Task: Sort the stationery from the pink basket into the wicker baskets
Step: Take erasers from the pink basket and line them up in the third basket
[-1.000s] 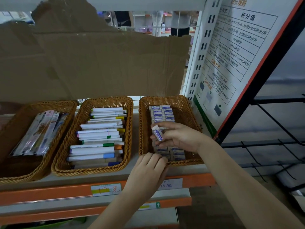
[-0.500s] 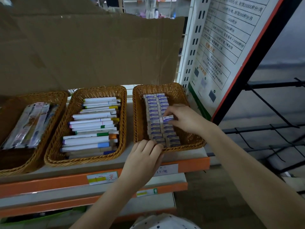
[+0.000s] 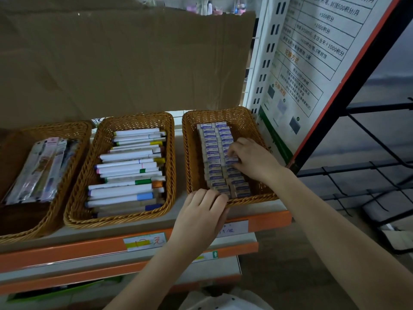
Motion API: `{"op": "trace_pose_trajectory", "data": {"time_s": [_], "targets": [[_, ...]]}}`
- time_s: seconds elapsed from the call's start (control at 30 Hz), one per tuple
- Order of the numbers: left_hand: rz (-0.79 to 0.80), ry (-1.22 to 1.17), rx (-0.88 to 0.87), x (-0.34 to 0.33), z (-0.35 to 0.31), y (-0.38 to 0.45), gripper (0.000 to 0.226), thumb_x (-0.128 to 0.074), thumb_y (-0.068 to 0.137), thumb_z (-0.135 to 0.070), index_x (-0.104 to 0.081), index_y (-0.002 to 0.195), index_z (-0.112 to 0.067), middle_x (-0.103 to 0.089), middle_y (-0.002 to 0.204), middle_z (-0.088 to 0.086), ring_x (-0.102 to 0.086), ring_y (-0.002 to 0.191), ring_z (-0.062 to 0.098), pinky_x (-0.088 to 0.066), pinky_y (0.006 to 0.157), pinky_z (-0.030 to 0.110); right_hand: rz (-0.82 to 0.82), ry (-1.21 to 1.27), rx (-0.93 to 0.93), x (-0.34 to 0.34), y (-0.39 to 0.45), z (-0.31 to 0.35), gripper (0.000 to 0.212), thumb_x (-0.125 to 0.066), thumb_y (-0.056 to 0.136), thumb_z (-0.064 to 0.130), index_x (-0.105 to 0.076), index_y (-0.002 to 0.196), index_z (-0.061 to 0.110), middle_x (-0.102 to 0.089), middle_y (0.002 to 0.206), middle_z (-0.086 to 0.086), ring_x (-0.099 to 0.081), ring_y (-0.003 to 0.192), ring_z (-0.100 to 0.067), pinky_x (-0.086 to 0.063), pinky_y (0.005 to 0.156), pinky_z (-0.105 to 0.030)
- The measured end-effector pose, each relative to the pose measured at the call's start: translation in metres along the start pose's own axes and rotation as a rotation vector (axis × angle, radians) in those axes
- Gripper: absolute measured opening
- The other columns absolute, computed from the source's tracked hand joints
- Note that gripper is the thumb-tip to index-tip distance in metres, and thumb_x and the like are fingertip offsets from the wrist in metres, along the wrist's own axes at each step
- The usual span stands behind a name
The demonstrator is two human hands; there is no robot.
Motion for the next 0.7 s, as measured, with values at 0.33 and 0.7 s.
{"op": "trace_pose_trajectory", "data": {"time_s": [0.33,0.7], "targets": [[0.038,-0.03,0.007,0.001,0.001,0.0,0.033,-0.039,0.091,-0.029,-0.068,0.093,-0.013,-0.066,0.089,0.003,-0.062,0.08,0.02,-0.052,0.071,0.03,0.02,-0.046,0.004,0.0,-0.003,0.002,0.027,-0.055,0.093,0.025,-0.053,0.118,0.017,-0.049,0.124,-0.002,-0.041,0.118,-0.019,-0.043,0.091,-0.033],[0.128,-0.109,0.219,0.008,-0.001,0.014,0.032,-0.038,0.099,-0.026,-0.064,0.088,-0.009,-0.065,0.087,0.007,-0.059,0.084,0.026,-0.047,0.072,0.035,-0.078,0.043,0.074,0.008,-0.047,0.009,0.02,-0.053,0.093,0.018,-0.063,0.108,0.01,-0.058,0.109,-0.008,-0.053,0.103,-0.024,-0.04,0.077,-0.029]]}}
Point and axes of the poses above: each hand's wrist, its own y-axis towards the middle knuckle, its own x-axis out of the back of the hand, z = x × y, the point moved 3 cm from there along y, towards the middle knuckle
